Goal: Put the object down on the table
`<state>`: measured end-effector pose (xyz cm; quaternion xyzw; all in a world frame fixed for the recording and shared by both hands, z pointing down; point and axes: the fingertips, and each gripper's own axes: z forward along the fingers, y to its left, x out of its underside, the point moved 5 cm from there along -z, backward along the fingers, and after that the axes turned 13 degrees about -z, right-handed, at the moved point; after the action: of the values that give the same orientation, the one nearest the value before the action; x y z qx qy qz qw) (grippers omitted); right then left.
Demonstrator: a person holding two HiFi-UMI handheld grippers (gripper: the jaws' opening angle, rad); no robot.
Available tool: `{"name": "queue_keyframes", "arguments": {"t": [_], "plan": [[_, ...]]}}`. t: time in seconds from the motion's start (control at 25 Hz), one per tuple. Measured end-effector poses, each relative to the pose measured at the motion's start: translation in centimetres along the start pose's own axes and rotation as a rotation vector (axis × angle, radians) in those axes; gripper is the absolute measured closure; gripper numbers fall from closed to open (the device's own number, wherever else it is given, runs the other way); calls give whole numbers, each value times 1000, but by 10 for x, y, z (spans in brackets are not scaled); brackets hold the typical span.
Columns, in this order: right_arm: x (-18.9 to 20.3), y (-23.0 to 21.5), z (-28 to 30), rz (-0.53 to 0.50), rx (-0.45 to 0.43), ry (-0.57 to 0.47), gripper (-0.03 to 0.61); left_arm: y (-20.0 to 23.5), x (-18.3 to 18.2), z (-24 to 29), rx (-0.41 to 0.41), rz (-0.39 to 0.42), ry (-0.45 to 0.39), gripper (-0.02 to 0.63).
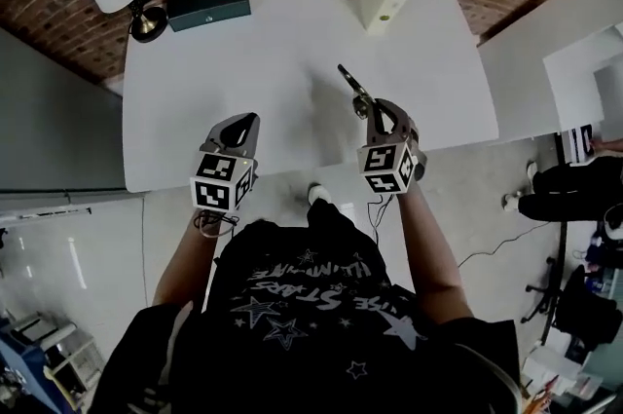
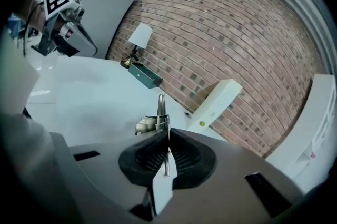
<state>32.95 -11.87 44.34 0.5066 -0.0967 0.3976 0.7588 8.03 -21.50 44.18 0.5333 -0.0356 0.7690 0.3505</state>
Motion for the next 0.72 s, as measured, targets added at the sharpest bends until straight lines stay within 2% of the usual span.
{"name": "queue_keyframes", "arguments": {"t": [0.24, 0.52, 0.72], "plan": [[6, -22, 55, -285, -86, -109, 565, -8, -10, 24, -130, -57, -47, 594], [14, -27, 106, -528, -149, -198, 565, -12, -13, 45, -240, -97, -67, 594], [21, -18, 129, -684, -199, -230, 565, -14, -10, 54, -287, -113, -61, 594]]}}
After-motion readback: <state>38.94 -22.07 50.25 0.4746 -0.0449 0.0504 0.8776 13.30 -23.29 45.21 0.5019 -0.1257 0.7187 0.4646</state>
